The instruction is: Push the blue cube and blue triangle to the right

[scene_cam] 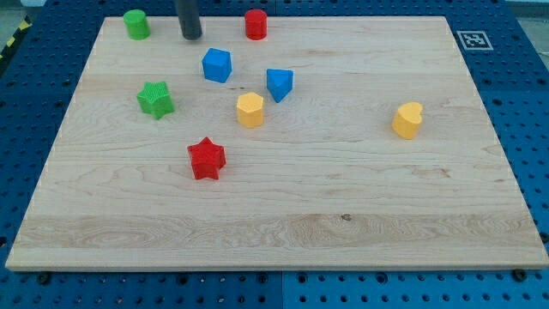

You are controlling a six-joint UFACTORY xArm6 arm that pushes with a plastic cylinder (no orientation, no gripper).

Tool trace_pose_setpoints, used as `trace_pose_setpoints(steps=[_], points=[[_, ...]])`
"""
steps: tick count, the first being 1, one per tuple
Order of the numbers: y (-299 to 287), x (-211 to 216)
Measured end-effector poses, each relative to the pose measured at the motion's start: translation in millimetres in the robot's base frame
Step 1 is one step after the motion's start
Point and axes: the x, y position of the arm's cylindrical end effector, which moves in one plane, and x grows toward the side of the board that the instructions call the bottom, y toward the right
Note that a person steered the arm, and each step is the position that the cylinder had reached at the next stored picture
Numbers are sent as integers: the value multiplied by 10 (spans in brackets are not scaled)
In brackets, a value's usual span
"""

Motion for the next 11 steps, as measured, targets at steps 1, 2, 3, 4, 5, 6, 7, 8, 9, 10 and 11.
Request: trace_pose_setpoints(steps=[1, 2, 3, 4, 5, 6, 7, 8, 9, 10, 11], points=[[182, 537], [182, 574], [182, 541], [182, 498], [201, 498], [201, 506], [191, 506], [191, 628], [325, 809], [599, 857], [851, 943]])
